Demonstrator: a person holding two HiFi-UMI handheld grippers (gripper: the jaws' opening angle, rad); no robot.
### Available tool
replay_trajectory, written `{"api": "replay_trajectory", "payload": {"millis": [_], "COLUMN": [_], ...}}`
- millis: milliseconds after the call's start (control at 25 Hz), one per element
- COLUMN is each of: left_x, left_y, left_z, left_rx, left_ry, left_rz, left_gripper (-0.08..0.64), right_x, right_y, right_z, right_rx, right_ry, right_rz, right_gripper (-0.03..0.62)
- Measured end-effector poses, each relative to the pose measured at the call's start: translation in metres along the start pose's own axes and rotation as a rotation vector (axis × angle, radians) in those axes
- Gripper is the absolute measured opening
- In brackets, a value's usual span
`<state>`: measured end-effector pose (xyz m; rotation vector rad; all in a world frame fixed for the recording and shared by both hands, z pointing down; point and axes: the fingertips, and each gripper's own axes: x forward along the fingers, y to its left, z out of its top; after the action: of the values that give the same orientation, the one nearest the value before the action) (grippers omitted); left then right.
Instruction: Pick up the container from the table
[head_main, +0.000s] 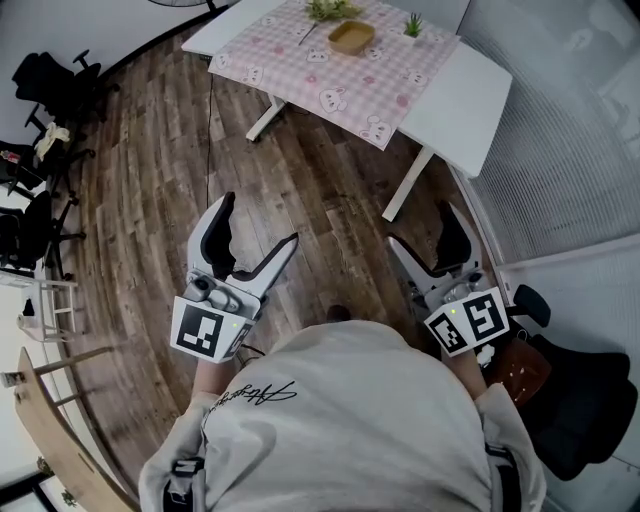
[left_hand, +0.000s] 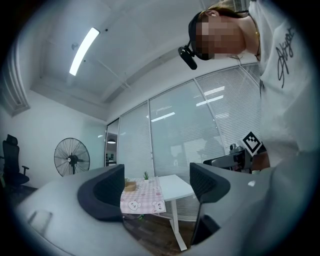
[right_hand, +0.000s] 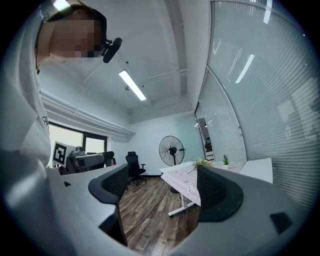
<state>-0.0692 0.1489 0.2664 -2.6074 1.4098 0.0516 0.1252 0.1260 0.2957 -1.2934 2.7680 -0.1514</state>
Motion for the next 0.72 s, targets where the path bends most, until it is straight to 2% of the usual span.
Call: {"api": "replay_trajectory", "payload": {"millis": [320,520,720], "left_x": [0.024,0.022,0.025], "left_y": [0.009,0.015,0.024], "left_z": [-0.004,-0.008,-0.005], "left_rx": [-0.003,0.001,-0.015], "left_ry": [0.007,0.026,0.006], "left_rz": [0.014,0.015,0.022], "left_gripper": [0.391,0.391,0.391], "right_x": [0.022,0.033,0.037], "right_y": [-0.021,-0.017,-0.013], "right_z": [-0.003,-0.005,-0.004], "right_rx": [0.016,0.023,0.018], "right_ry": [0.013,0.011,0.011], "right_rz": [0.032,0.049,0.062], "right_gripper": [0.413,0.413,0.413]}}
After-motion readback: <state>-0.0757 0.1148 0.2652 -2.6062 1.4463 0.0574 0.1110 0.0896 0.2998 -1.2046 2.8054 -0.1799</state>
